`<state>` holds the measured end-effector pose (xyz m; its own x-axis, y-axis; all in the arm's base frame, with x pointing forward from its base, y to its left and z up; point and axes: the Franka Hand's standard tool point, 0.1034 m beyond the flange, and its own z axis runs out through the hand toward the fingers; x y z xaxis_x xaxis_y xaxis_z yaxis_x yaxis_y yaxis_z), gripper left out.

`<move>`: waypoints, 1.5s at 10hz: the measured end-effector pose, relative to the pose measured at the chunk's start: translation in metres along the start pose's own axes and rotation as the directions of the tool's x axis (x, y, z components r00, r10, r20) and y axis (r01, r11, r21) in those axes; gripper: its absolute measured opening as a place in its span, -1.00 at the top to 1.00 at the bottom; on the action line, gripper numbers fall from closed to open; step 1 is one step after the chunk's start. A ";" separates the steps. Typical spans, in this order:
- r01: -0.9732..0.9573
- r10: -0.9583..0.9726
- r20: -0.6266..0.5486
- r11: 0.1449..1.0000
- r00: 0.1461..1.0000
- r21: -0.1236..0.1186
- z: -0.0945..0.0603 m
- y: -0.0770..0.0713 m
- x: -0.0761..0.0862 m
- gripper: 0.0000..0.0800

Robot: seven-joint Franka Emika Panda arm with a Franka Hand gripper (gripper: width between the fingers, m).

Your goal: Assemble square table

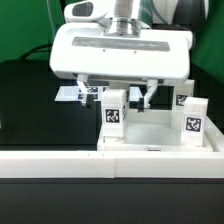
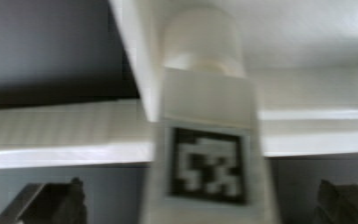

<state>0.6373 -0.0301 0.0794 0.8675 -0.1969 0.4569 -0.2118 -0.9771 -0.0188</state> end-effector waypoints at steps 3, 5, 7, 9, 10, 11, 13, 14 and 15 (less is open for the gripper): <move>-0.022 0.005 0.205 0.997 0.979 0.081 -0.013 -0.004 0.007 -0.62; -0.037 0.015 0.222 0.995 0.975 0.095 -0.016 -0.005 0.021 -0.62; -0.036 0.015 0.225 0.995 0.974 0.092 -0.014 -0.006 0.020 -0.62; -0.037 0.015 0.225 0.995 0.974 0.091 -0.014 -0.005 0.019 -0.62; -0.055 0.030 0.255 0.994 0.966 0.092 -0.014 -0.006 0.016 -0.62; -0.107 0.068 0.343 0.990 0.937 0.096 -0.014 -0.011 0.012 -0.62; -0.153 0.100 0.410 0.983 0.907 0.098 -0.002 -0.016 0.012 -0.62; -0.163 0.112 0.420 0.983 0.901 0.089 0.006 -0.016 0.007 -0.62; -0.150 0.102 0.424 0.985 0.900 0.081 0.008 -0.019 0.004 -0.62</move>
Offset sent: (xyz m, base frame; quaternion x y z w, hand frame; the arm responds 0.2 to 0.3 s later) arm 0.0140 0.0225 0.0221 0.1187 -0.0996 0.0312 0.9874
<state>0.6485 -0.0126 0.0744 0.9499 -0.3108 0.0324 -0.3021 -0.9399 -0.1592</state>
